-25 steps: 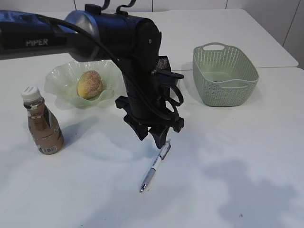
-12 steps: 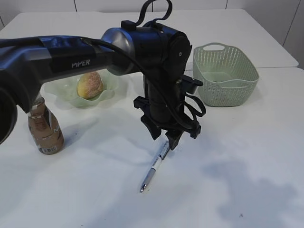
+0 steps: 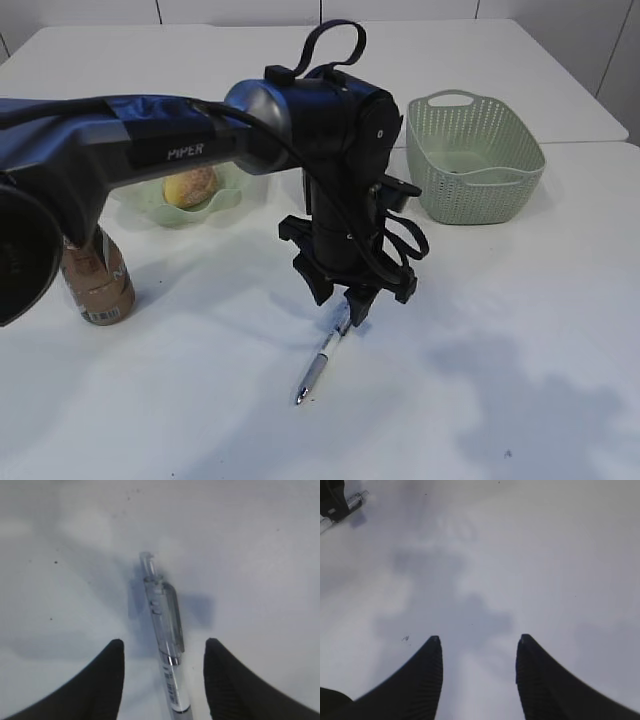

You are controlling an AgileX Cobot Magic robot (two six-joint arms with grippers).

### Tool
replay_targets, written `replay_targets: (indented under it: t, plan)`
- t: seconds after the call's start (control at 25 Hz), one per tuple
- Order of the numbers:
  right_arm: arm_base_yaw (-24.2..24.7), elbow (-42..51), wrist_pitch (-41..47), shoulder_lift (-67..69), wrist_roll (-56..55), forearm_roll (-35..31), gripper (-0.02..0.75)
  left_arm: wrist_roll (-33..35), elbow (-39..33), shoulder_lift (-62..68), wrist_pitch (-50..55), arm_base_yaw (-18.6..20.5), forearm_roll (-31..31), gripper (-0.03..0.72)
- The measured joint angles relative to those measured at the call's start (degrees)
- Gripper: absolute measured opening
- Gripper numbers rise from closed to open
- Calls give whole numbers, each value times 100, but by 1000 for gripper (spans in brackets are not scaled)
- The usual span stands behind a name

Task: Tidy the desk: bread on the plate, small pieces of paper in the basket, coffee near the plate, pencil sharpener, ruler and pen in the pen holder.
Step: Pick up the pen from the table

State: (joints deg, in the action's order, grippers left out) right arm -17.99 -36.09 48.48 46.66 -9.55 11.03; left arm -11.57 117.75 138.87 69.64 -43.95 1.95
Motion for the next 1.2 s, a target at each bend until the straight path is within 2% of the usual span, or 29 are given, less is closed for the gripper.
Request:
replay_targets:
  t: [1.2]
  plan:
    - [0, 0, 0, 0, -8, 0, 386, -350, 0, 103, 0, 0, -10, 357]
